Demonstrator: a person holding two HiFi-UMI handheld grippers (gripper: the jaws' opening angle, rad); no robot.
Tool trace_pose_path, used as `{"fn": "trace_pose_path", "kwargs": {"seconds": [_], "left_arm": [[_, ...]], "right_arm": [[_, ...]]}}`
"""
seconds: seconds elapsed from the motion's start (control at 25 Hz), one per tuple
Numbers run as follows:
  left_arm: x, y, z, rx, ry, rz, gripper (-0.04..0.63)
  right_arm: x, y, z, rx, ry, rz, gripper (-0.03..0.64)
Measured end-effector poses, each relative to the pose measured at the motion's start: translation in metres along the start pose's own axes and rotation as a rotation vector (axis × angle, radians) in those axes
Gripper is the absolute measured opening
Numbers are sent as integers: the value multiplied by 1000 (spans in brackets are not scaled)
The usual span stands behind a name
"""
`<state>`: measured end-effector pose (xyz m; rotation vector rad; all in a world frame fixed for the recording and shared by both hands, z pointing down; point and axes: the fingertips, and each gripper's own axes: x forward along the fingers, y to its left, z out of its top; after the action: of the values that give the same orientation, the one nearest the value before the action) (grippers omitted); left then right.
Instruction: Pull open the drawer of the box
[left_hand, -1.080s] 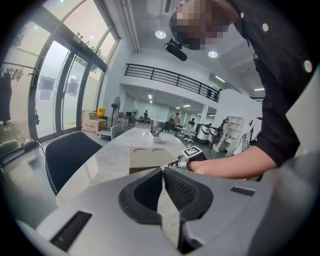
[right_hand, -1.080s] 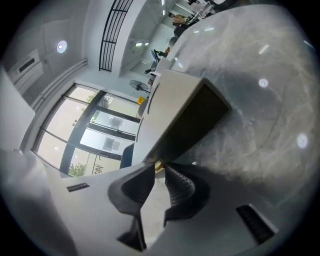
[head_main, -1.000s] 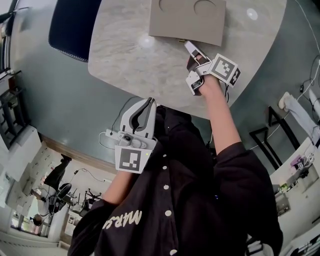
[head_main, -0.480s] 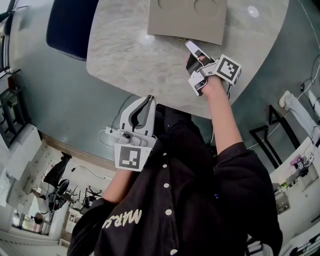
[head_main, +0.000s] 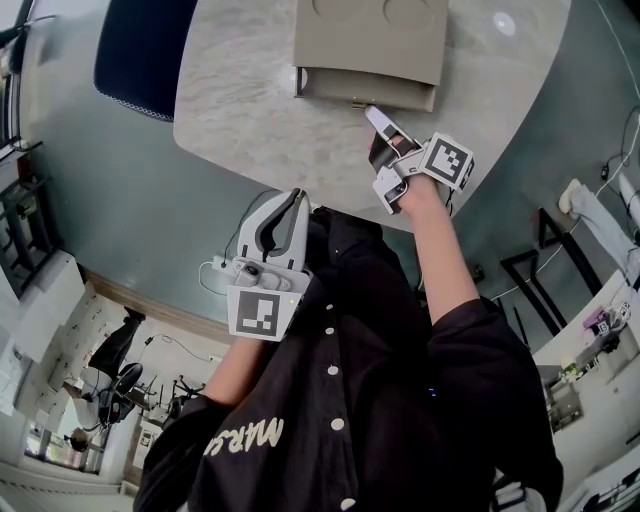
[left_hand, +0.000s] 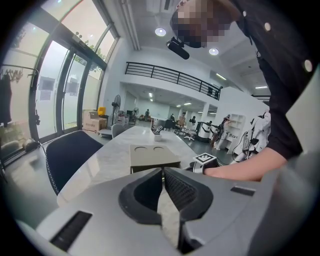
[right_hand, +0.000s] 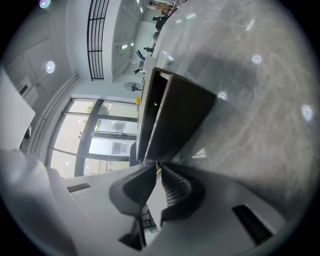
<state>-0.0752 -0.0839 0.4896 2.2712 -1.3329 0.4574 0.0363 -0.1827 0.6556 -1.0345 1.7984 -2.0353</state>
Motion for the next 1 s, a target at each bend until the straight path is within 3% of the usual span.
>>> {"fn": "trace_pose_path", "kwargs": {"seconds": [0.48,1.0], "left_arm": [[-4,-2,-1,9,-4,-5,25],[-11,-8,-6,17,3,-5,25]], "right_arm": [[-31,-14,-56,24,21,-32,25],[-48,-24,-79,40,34,-64,25]]}}
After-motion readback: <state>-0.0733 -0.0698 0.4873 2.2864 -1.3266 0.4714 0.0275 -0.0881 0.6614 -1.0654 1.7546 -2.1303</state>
